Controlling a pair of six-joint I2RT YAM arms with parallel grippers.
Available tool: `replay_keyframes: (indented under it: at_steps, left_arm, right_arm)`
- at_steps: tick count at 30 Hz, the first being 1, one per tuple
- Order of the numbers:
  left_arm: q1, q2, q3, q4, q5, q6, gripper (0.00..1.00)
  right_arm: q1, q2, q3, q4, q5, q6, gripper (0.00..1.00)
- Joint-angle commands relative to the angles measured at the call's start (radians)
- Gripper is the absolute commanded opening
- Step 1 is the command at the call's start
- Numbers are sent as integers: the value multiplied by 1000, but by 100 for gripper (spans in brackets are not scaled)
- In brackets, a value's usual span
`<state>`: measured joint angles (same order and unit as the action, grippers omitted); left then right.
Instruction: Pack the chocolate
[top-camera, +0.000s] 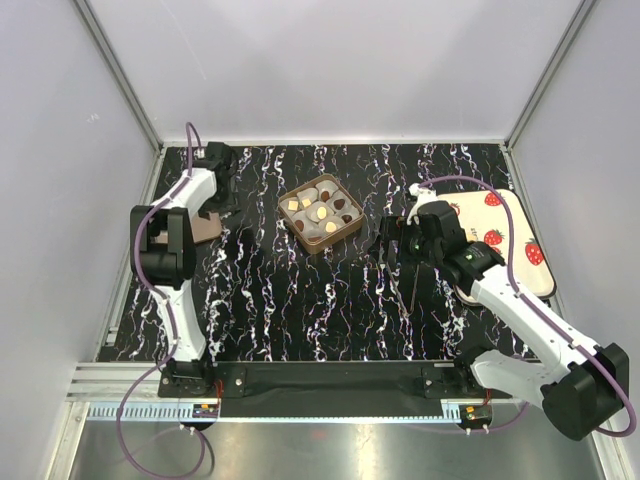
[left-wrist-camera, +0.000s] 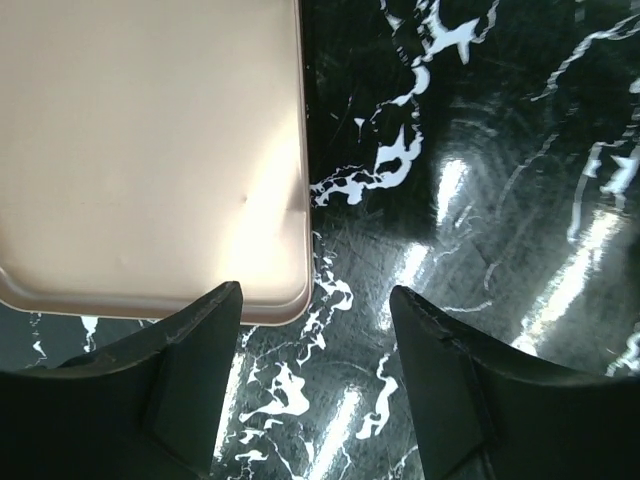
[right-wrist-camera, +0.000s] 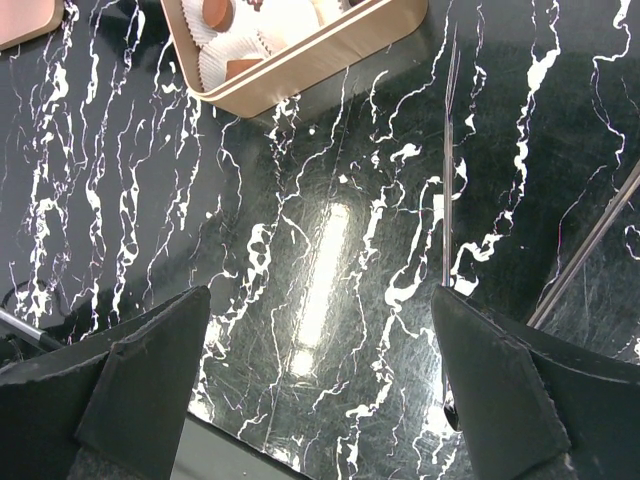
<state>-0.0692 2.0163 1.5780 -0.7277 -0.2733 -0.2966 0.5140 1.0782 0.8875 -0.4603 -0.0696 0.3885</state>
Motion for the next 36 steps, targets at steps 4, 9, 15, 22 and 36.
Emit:
replay_keyframes:
  at_steps: [4, 9, 15, 22, 36]
  left_arm:
    - [9, 61, 22, 19, -12, -10, 65]
    - [16, 87, 8, 34, 22, -6, 52]
    - [17, 87, -18, 42, 46, -13, 28]
    - [17, -2, -65, 36, 129, -44, 0]
    - [6, -580, -214, 43, 636, -88, 0]
  right_arm:
    - [-3, 22, 7, 48, 14, -13, 99]
    - [-3, 28, 2, 51, 4, -10, 99]
    - [-3, 25, -7, 58, 5, -10, 98]
    - [-3, 16, -15, 60, 8, -14, 99]
    - [-3, -49, 27, 205, -188, -5, 98]
